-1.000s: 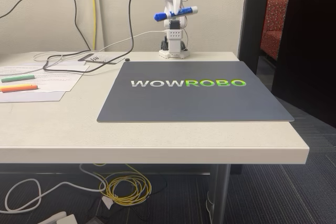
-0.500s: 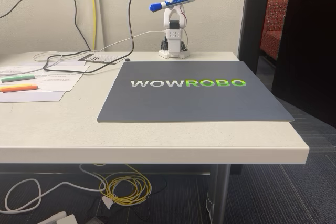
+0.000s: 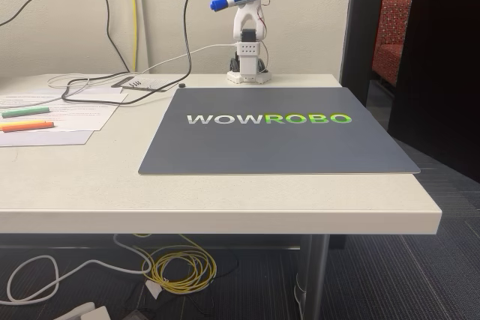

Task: Pick up the blue marker.

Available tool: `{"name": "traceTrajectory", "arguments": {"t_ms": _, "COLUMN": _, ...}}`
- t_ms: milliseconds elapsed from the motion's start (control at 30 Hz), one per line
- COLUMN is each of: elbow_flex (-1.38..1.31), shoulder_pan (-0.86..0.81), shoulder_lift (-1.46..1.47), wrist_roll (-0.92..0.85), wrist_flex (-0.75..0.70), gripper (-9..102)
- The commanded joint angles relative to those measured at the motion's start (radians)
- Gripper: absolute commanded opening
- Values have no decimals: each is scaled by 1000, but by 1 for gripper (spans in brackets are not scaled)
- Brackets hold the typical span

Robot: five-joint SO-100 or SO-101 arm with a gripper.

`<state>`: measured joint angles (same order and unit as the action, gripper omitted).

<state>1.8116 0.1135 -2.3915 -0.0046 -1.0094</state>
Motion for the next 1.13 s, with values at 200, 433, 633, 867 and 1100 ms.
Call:
{"name": "traceTrajectory", "arguments": {"t_ms": 200, "elbow_flex": 0, "shoulder_pan": 34, "shoulder_lift": -46, "wrist_roll": 32, "wrist_flex": -25, "gripper": 4}}
{"name": "traceTrajectory", "arguments": {"t_ms": 433, "elbow_flex": 94, "shoulder_pan": 81, "shoulder_lift": -130, "wrist_roll": 28, "wrist_flex": -11, "gripper": 4}}
{"name": "traceTrajectory", "arguments": {"t_ms": 633, "elbow_flex": 110, "shoulder_pan": 106, "shoulder_lift": -143, "wrist_roll": 17, "wrist_flex": -14, "gripper": 4}}
{"name": "traceTrajectory", "arguments": {"t_ms": 867, "elbow_flex": 110, "shoulder_pan": 109, "shoulder_lift": -144, "wrist_roll": 8, "wrist_flex": -21, "gripper": 4}}
{"name": "traceTrajectory", "arguments": {"t_ms": 1100, "elbow_flex": 110, "shoulder_pan": 114, "shoulder_lift": -144, "wrist_roll": 0, "wrist_flex": -26, "gripper": 4}}
